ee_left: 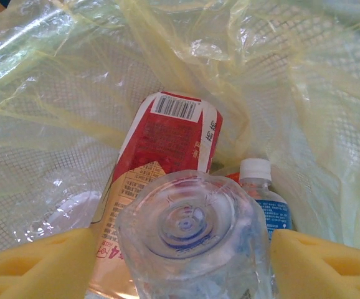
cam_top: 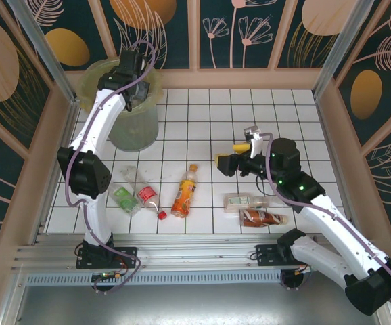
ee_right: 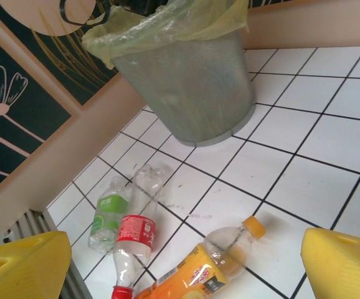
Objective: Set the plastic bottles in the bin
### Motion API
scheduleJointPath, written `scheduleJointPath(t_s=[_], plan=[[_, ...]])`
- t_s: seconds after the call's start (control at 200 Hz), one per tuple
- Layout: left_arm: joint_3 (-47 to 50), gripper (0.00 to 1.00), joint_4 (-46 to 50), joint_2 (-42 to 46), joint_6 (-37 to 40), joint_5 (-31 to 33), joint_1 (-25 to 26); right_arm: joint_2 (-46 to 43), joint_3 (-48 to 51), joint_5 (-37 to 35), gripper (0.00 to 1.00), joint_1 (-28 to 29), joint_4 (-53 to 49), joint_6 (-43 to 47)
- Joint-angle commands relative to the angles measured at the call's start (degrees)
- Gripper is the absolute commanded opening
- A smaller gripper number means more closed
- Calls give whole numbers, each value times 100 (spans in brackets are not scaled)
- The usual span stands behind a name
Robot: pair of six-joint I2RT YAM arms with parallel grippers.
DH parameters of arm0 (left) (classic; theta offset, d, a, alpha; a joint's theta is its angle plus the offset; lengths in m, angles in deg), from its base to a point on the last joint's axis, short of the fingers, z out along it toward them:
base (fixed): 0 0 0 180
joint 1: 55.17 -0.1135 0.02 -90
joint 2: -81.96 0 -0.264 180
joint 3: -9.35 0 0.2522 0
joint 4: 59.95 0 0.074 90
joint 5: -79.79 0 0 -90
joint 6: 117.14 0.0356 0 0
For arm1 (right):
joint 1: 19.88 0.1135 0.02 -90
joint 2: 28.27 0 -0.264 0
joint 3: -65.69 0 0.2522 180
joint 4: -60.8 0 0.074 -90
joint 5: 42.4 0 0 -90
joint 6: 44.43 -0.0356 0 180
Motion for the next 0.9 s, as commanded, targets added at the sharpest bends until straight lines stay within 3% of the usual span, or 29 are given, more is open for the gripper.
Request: scheduleJointPath(t_s=[0.0, 0.185, 0.28, 0.395, 0.666, 0.771, 0.891], plan=[[-245, 79, 65, 193, -400, -182, 7, 22, 70, -772, 95, -28, -172, -145], [205, 92, -450, 1003, -908, -520, 5, 91, 26, -2299, 95, -242, -814, -895], [764, 98, -981, 1634, -1180, -1139, 4, 149, -27, -3130, 95, -370, -1441, -1536], [1702, 99, -1759, 2503, -1497, -2271, 7, 182, 125, -3765, 96, -552, -1980, -2041], [4599, 99, -4008, 4120, -2702, -5366, 22, 435, 596, -4714, 99, -894, -2317, -2583], [5743, 99, -4973, 4648, -3206, -5902, 85, 622, 614, -5140, 99, -1022, -2477, -2626], [6311, 99, -4903, 4967, -3094, -6003, 156, 709, 711, -5050, 99, -1361, -2428, -2588]])
